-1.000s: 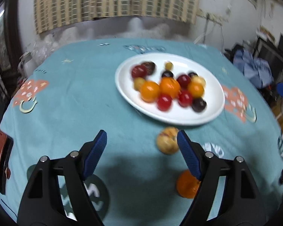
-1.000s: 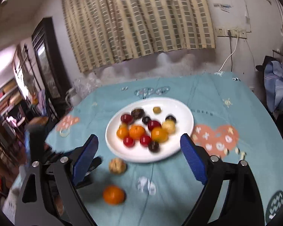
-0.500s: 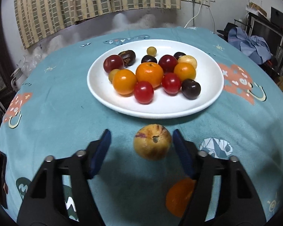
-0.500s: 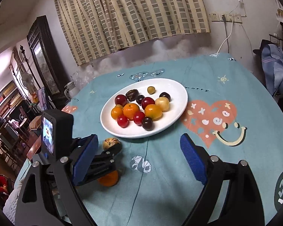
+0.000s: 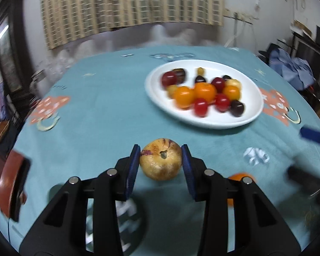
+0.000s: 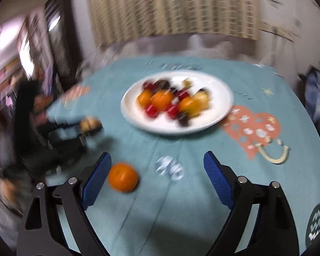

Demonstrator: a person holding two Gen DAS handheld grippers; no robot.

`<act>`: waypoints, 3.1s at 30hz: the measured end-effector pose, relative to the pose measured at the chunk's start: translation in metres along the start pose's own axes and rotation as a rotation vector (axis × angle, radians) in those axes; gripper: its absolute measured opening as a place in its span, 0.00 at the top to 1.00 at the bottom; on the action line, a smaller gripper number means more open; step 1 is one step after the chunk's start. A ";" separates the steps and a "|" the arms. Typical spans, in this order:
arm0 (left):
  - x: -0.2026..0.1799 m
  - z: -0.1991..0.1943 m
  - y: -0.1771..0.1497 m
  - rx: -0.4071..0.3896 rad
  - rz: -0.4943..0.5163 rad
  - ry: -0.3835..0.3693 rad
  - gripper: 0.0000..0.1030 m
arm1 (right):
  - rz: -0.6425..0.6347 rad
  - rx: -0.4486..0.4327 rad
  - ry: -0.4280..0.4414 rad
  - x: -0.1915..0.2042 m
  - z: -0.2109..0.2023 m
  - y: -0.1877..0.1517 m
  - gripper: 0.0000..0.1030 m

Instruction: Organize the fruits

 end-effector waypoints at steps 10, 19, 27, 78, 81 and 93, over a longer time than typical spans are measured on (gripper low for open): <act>0.026 -0.002 -0.017 0.020 -0.063 -0.024 0.61 | -0.136 0.061 -0.012 0.044 0.029 -0.017 0.45; 0.022 0.005 -0.020 0.039 -0.059 -0.047 0.61 | -0.134 0.090 0.014 0.050 0.036 -0.021 0.57; 0.013 0.011 -0.019 0.056 -0.041 -0.031 0.61 | 0.005 0.020 -0.013 0.009 0.013 -0.002 0.59; -0.038 -0.064 -0.038 -0.191 -0.003 0.193 0.03 | 0.194 -0.136 -0.268 -0.023 -0.039 -0.028 0.09; -0.035 -0.062 -0.039 -0.178 -0.011 0.167 0.02 | 0.229 -0.136 -0.265 -0.031 -0.036 -0.029 0.05; -0.043 -0.061 -0.040 -0.146 0.008 0.094 0.02 | 0.239 -0.081 -0.239 -0.030 -0.027 -0.033 0.05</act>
Point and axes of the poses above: each gripper's, at about its wrist camera, not at the fingertips, and z roughly the way its jaws point, x to its left, y to its top, the point moved 1 cm from there along z, roughly the way its jaws point, and after that the axes turned 12 degrees about -y, right-handed, at the moved point
